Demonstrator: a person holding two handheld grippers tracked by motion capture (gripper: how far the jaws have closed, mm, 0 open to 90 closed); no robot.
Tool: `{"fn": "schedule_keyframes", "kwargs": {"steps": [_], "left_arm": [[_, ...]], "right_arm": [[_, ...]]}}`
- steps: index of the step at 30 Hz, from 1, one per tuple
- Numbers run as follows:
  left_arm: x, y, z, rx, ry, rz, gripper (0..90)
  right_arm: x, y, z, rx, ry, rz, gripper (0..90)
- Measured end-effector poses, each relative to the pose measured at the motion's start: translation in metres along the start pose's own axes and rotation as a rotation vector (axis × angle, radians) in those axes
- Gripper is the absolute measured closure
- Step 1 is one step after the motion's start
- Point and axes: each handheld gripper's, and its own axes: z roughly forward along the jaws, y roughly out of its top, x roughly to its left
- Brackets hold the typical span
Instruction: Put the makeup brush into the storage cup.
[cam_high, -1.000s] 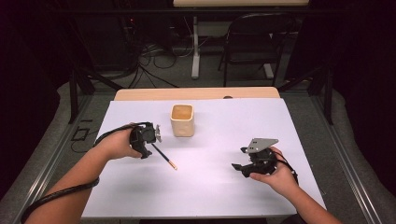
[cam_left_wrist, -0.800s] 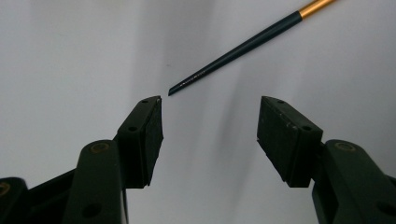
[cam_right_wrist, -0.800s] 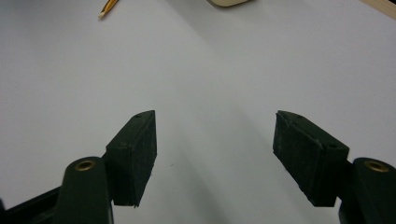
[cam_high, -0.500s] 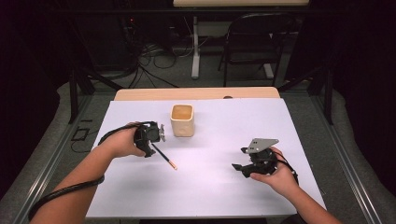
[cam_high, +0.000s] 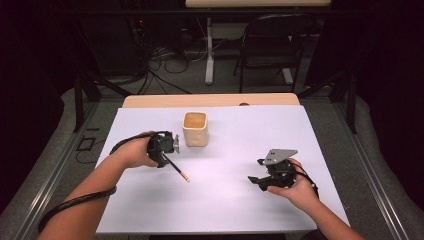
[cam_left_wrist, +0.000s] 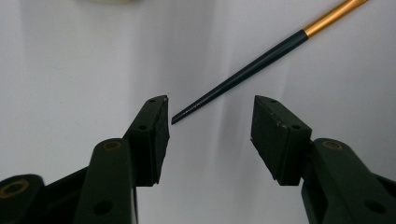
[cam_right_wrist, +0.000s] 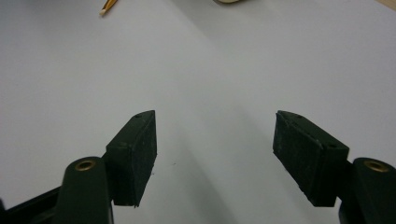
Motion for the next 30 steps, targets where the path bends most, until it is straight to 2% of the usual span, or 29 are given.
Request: {"fn": "schedule_keyframes", "kwargs": {"steps": [4,9,11,18,23,30], "left_arm": [[-0.001,0.003,0.005,0.01,-0.015,0.016,49.2],[-0.003,0.006,0.01,0.007,-0.008,0.032,52.6],[-0.003,0.008,0.013,0.01,-0.016,0.049,54.1],[-0.003,0.013,0.016,0.013,-0.023,0.073,55.9],[-0.004,0.018,0.021,0.042,-0.055,0.092,59.3],[-0.005,0.022,0.022,0.039,-0.066,0.11,60.9]], "right_arm": [[0.0,-0.001,0.001,-0.002,-0.001,0.002,30.4],[-0.001,-0.001,0.002,-0.009,-0.001,0.003,30.4],[-0.001,-0.002,0.002,0.001,0.001,0.003,30.4],[0.0,-0.003,0.003,0.003,0.004,0.005,30.4],[-0.001,-0.004,0.003,0.001,0.005,0.006,30.4],[-0.002,-0.005,0.003,0.007,0.005,0.007,30.4]]}}
